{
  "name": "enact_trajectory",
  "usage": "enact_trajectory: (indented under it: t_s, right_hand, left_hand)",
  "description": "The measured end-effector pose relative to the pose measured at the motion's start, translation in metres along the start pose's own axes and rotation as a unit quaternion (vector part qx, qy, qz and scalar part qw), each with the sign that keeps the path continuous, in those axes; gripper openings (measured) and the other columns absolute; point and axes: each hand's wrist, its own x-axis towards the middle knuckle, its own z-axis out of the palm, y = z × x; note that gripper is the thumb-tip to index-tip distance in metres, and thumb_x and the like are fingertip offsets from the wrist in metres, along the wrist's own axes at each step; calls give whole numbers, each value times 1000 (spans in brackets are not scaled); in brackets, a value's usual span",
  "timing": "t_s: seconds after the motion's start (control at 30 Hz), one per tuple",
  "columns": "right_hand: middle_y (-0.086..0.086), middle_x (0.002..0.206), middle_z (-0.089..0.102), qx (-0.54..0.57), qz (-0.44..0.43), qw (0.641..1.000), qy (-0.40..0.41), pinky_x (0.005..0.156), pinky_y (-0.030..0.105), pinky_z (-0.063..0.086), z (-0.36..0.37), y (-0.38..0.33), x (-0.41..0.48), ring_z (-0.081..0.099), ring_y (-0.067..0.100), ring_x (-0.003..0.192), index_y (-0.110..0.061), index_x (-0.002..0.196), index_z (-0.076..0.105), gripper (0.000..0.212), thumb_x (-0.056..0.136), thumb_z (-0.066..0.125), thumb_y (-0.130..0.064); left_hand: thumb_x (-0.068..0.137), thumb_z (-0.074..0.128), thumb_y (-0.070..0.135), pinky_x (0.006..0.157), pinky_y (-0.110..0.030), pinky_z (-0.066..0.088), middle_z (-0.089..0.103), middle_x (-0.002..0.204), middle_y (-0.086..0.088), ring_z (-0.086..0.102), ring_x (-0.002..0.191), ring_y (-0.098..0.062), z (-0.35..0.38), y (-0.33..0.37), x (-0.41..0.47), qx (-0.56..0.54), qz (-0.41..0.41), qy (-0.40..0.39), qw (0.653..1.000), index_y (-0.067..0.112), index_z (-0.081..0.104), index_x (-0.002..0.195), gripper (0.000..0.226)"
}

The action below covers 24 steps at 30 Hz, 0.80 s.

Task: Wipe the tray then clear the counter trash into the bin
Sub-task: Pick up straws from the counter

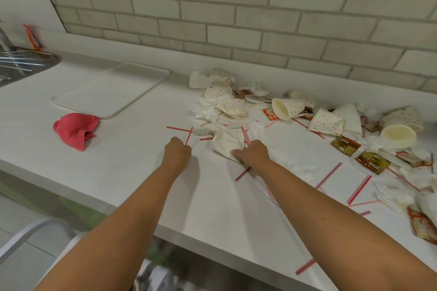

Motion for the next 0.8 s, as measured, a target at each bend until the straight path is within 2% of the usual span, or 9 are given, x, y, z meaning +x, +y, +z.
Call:
enact_trajectory:
  t_s: [0.1,0.17,0.27,0.3,0.37,0.5,0.6,0.7,0.8]
  right_hand:
    - [0,63,41,-2,10,1000,5,47,20,32,4,1,3,42,13,56,-14,63,34,37,79,67,-13]
    - [0,64,43,6,19,1000,2,49,21,35,5,1,4,47,17,61,-14,64,36,34,79,67,-10]
    - [1,67,46,7,14,1000,-17,55,25,39,5,-5,2,52,22,75,-12,69,43,25,82,64,-10]
    - [1,67,46,9,3,1000,-24,55,24,38,5,-9,0,51,21,71,-12,69,45,23,83,63,-10]
    - [0,64,45,26,-29,998,-46,51,23,33,4,-17,-6,44,15,59,-14,65,44,27,83,63,-10]
    - [-1,60,43,58,-75,990,-104,44,21,27,4,-39,-29,38,11,49,-14,69,49,21,85,63,-11]
    - [0,60,41,86,-91,983,-131,42,22,25,12,-56,-45,33,12,47,-14,77,49,18,86,64,-14]
    - [-1,62,37,135,-118,972,-150,43,22,23,30,-72,-62,29,12,49,-15,93,46,19,90,58,-30]
    - [-2,61,29,199,-122,950,-208,41,20,21,53,-95,-85,24,10,47,-18,83,43,15,97,42,-26]
  left_hand:
    - [93,37,2,67,-31,41,53,107,-18,53,88,-29,0,2,-9,-89,27,8,996,-1,38,120,26]
    - [95,35,4,66,-27,38,49,101,-12,48,86,-22,1,5,-15,-127,45,-9,991,4,35,129,34]
    - [96,42,22,55,-26,33,50,89,-4,45,72,-17,2,6,-19,-202,49,-49,977,12,49,105,15]
    - [95,47,30,53,-24,32,49,87,-2,45,71,-16,1,6,-20,-215,52,-58,974,13,49,99,17]
    - [89,57,40,52,-19,35,50,95,-1,48,78,-14,-3,4,-21,-228,70,-68,969,14,50,104,31]
    - [82,67,35,52,-17,38,57,104,2,56,83,-12,-26,-3,-28,-270,59,-110,955,17,46,120,46]
    - [85,64,26,51,-20,33,58,85,4,50,64,-10,-54,-18,-29,-263,51,-123,956,15,54,109,28]
    - [85,61,19,53,-23,32,58,78,1,50,64,-15,-85,-45,-31,-286,28,-84,954,16,58,93,9]
    - [76,64,21,49,-25,27,54,72,-2,45,59,-16,-118,-79,-36,-318,-15,-45,947,17,57,84,12]
